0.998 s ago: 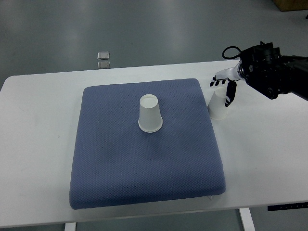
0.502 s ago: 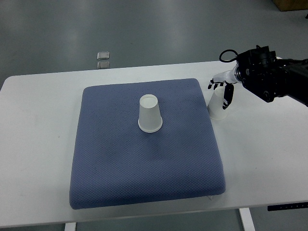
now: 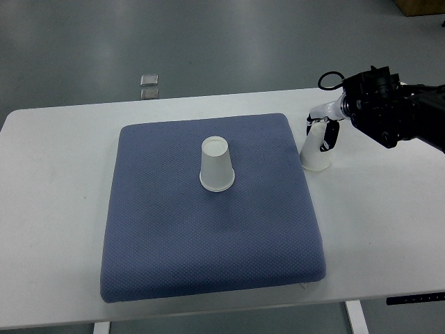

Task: Stack paper cups
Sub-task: 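Lift the cup with the right hand and carry it over the cushion cup, then lower the held cup down over the upside-down cup on the cushion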

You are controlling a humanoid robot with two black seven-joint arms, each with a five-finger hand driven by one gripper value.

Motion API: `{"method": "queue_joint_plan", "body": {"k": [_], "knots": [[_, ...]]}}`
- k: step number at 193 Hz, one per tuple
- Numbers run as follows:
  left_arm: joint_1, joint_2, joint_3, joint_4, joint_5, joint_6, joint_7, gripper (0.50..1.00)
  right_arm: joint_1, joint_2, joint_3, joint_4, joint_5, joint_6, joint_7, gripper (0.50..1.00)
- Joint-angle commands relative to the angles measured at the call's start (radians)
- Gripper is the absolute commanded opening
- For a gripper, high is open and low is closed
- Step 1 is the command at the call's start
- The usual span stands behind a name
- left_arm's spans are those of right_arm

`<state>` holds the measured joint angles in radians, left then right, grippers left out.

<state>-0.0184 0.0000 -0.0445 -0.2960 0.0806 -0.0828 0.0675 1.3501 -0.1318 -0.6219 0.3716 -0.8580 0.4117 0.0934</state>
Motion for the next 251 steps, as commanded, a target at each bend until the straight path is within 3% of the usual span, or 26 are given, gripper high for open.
{"method": "queue_joint_plan", "body": {"k": [1,31,102,133,161,251], "knots": [[0.0,0.0,0.0,-0.002,0.001,0.0,0.0,1.0,0.067,-0.014,-0.001,0.012,0.0,0.065,0.003,0.641],[0.0,0.0,0.0,-0.005,0.001,0.0,0.0,1.0,0.21,-0.065,0.005,0.05,0.002,0.199,0.012,0.639],[-0.005,0.0,0.005,-0.006,0.001,-0.002,0.0,1.0,0.693,-0.318,0.016,0.451,0.013,0.199,0.012,0.654],[-0.008,0.0,0.003,-0.008,0.005,-0.002,0.002,1.0,0.756,-0.35,0.014,0.544,0.014,0.199,0.011,0.654],[-0.008,0.0,0.002,-0.022,0.005,-0.002,0.008,1.0,0.745,-0.315,0.048,0.549,0.045,0.199,0.008,0.654],[-0.008,0.0,0.002,-0.029,0.005,0.0,0.008,1.0,0.701,0.006,0.099,0.521,0.137,0.199,0.0,0.652]]}}
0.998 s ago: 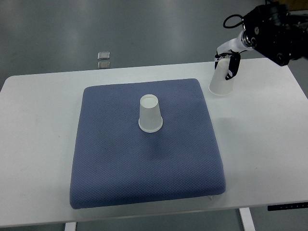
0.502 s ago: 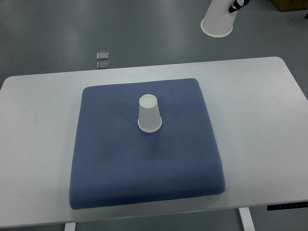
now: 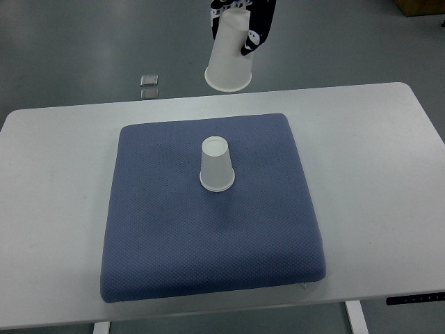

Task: Stack paper cups
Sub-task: 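Lower the held cup down over the upside-down cup on the cushion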

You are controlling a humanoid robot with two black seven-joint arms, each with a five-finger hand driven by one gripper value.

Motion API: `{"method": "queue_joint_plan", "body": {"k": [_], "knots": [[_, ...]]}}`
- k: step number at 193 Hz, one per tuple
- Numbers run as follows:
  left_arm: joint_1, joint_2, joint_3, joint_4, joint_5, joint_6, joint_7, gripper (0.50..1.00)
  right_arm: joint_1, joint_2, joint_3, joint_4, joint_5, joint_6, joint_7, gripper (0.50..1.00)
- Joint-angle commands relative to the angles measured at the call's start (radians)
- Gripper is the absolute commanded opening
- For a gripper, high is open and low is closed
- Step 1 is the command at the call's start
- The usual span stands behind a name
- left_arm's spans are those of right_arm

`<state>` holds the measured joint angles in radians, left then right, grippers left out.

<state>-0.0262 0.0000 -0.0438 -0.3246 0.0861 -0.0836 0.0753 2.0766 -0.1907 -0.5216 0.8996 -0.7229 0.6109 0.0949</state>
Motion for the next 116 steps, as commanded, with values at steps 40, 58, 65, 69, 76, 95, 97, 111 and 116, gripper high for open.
{"method": "queue_joint_plan", "body": {"k": [40,58,65,69,76,95,97,111,116], "knots": [[0.0,0.0,0.001,0.004,-0.002,0.001,0.001,1.0,-0.084,0.16,-0.011,-0.051,-0.004,0.0,-0.001,0.654],[0.0,0.0,0.002,0.002,-0.002,0.001,0.003,1.0,-0.119,0.191,-0.014,-0.097,-0.012,0.0,-0.003,0.654],[0.0,0.0,0.002,0.002,-0.002,-0.001,0.003,1.0,-0.128,0.191,-0.015,-0.1,-0.015,0.0,-0.003,0.654],[0.0,0.0,0.004,0.004,-0.002,0.001,0.003,1.0,-0.135,0.191,-0.015,-0.102,-0.018,0.0,-0.004,0.654],[0.0,0.0,0.004,0.005,-0.002,0.001,0.003,1.0,-0.141,0.191,-0.015,-0.102,-0.018,0.0,-0.007,0.654],[0.0,0.0,0.005,0.01,-0.002,0.001,0.003,1.0,-0.155,0.191,-0.035,-0.105,-0.033,0.0,-0.015,0.656],[0.0,0.0,0.005,0.009,-0.002,0.001,0.003,1.0,-0.156,0.191,-0.04,-0.107,-0.036,0.0,-0.015,0.656],[0.0,0.0,0.005,0.007,-0.002,0.001,0.004,1.0,-0.162,0.191,-0.072,-0.111,-0.053,0.0,-0.015,0.656],[0.0,0.0,0.005,0.005,-0.002,-0.001,0.004,1.0,-0.164,0.191,-0.075,-0.111,-0.053,0.0,-0.015,0.656]]}}
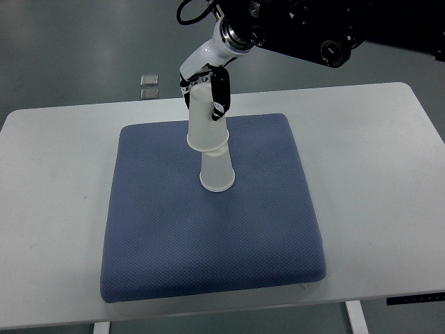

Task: Stack paper cups
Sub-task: 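Lower the held cup down over the upside-down cup on the cushion, then press the held cup down onto the lower cup with the right hand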

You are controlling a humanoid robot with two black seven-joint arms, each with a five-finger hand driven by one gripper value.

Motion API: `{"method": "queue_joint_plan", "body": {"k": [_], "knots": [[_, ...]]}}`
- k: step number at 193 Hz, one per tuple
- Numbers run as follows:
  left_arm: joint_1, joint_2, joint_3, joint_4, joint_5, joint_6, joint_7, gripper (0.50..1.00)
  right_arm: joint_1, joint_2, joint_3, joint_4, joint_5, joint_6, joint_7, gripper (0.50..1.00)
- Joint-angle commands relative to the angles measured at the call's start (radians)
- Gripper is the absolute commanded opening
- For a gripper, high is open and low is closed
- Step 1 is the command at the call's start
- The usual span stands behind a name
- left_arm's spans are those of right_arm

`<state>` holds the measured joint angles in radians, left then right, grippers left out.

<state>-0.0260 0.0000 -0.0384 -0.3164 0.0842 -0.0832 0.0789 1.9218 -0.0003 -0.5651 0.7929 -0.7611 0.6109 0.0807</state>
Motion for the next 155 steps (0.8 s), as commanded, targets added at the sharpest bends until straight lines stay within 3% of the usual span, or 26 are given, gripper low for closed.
{"method": "queue_joint_plan", "body": {"k": [1,155], "knots": [[0.0,0.0,0.0,-0.003,0.0,-0.001,0.001,1.0,-0.009,0.0,-0.032,-0.004,-0.015,0.0,-0.001,0.656],[0.0,0.0,-0.001,-0.006,0.0,0.0,0.001,1.0,-0.035,0.0,-0.022,-0.011,0.0,-0.03,-0.001,0.678]]}}
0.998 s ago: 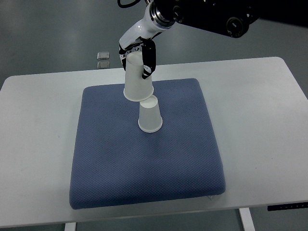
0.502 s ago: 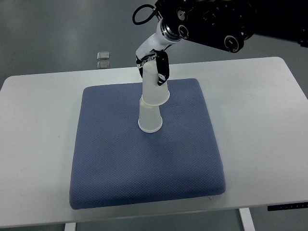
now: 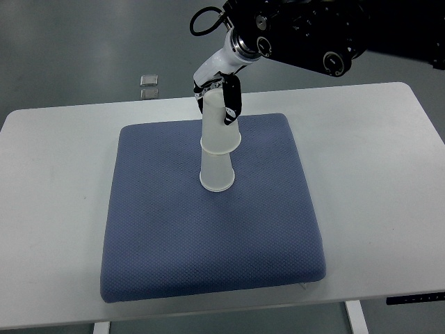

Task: Stack paper cups
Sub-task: 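Press the held cup down onto the lower cup with the right hand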

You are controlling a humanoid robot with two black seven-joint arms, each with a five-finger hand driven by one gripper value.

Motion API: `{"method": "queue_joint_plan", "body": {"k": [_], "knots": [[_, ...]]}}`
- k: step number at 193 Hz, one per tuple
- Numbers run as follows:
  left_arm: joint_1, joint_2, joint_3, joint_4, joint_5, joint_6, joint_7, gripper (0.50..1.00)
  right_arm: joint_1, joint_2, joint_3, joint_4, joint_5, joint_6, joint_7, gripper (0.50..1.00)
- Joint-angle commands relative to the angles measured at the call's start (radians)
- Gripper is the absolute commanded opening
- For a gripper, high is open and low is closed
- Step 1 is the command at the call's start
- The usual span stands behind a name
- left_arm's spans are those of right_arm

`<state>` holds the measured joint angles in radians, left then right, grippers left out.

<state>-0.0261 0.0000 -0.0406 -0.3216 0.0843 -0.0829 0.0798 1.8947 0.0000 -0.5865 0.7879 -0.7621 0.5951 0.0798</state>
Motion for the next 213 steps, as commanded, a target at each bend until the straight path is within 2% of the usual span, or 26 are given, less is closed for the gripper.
{"method": "queue_joint_plan", "body": {"k": [1,47,78,114,138,213], "knots": [[0.0,0.0,0.001,-0.001,0.0,0.0,0.0,1.0,-0.008,0.0,-0.001,-0.006,0.001,-0.014,0.0,0.678],[0.0,0.0,0.001,0.003,0.0,0.0,0.0,1.0,-0.029,0.0,-0.001,-0.026,0.006,-0.037,0.0,0.684],[0.0,0.0,0.001,0.003,0.0,0.0,0.0,1.0,-0.039,0.0,-0.001,-0.029,0.006,-0.038,0.0,0.715],[0.0,0.0,0.002,0.001,0.0,0.0,0.0,1.0,-0.049,0.0,-0.001,-0.029,0.012,-0.038,0.0,0.719],[0.0,0.0,0.002,0.001,0.0,0.0,0.0,1.0,-0.049,0.0,0.001,-0.029,0.023,-0.038,0.0,0.742],[0.0,0.0,-0.001,-0.001,0.0,-0.001,0.0,1.0,-0.068,0.0,0.001,-0.036,0.04,-0.057,0.0,0.77]]}}
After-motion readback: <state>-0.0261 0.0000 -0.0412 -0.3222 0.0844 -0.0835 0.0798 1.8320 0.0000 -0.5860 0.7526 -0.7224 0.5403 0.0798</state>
